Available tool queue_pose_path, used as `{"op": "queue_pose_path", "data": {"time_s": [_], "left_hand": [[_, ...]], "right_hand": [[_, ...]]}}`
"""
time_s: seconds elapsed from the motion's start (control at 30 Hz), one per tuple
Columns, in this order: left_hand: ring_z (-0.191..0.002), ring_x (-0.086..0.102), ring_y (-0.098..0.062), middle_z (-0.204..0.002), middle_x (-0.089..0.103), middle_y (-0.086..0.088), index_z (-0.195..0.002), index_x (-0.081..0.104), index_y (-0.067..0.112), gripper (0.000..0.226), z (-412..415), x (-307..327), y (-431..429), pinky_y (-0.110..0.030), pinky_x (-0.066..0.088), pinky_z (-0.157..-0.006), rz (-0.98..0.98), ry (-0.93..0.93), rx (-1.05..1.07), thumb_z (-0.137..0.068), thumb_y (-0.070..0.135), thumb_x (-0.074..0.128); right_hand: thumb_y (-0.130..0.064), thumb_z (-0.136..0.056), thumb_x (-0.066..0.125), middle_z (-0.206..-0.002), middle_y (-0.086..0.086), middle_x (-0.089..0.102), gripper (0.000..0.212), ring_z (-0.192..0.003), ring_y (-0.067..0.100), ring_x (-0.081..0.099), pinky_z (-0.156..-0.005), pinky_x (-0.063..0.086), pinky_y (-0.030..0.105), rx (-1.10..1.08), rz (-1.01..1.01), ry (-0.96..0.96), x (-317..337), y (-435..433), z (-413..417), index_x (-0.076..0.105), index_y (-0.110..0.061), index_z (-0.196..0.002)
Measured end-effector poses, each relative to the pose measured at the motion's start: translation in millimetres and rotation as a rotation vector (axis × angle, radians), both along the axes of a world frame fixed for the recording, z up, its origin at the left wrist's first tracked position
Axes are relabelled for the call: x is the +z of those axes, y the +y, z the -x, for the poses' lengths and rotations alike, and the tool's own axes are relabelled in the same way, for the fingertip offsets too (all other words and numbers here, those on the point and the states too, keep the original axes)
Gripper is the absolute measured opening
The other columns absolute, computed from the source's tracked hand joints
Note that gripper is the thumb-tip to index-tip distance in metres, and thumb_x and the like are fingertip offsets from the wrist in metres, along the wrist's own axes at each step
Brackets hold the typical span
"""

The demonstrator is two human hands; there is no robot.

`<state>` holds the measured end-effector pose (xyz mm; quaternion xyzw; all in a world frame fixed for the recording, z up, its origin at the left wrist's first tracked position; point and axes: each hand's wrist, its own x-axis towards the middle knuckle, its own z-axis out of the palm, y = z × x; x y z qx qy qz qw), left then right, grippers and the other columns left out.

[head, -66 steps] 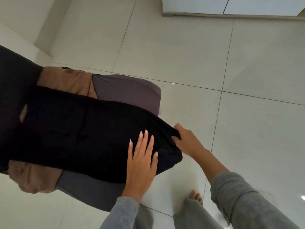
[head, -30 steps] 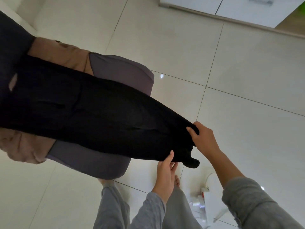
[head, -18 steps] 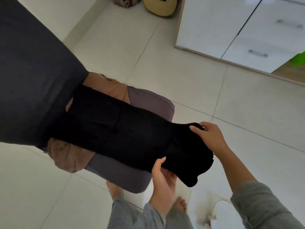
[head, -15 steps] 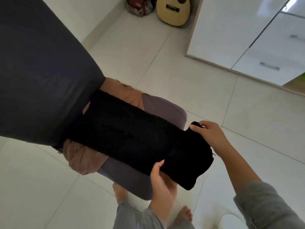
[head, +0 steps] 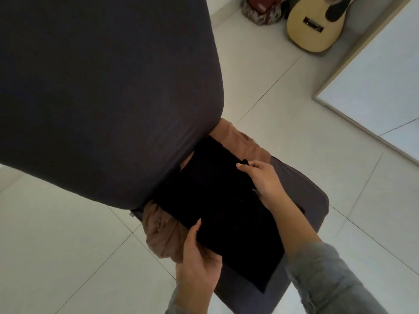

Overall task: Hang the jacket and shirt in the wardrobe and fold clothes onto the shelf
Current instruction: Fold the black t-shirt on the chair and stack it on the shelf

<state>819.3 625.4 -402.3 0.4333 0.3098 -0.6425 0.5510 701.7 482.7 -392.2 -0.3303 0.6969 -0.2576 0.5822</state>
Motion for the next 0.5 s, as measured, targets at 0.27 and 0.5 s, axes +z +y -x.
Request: {"op": "queue_pose_path", "data": {"time_s": [0.27, 0.5], "left_hand": [[-0.107, 0.063, -0.031, -0.118, 0.064, -0.018, -0.118, 0.054, 0.006, 0.038, -46.5, -30.2, -39.5, -0.039, 0.056, -0.080, 0.049, -0.198, -0.014, -0.098, 0.036, 0.041], [-0.095, 0.059, -0.016, -0.110, 0.055, -0.004, -0.114, 0.051, 0.012, 0.037, -44.7, -59.3, -41.7, -0.012, 0.043, -0.069, -0.310, -1.203, -0.323, -0.083, 0.018, 0.070]], "right_hand": [[-0.016, -0.092, 0.057, -0.108, 0.006, 0.068, 0.011, -0.102, 0.016, 0.065, -0.090, 0.053, 0.033, -0.034, -0.017, -0.273, -26.7, -31.0, -43.7, 0.061, -0.016, -0.103], [-0.013, -0.089, 0.060, -0.121, -0.003, 0.059, 0.032, -0.116, 0.013, 0.051, -0.101, 0.038, 0.025, 0.291, 0.288, 0.297, -65.3, -39.6, -25.7, 0.057, -0.015, -0.121]]}}
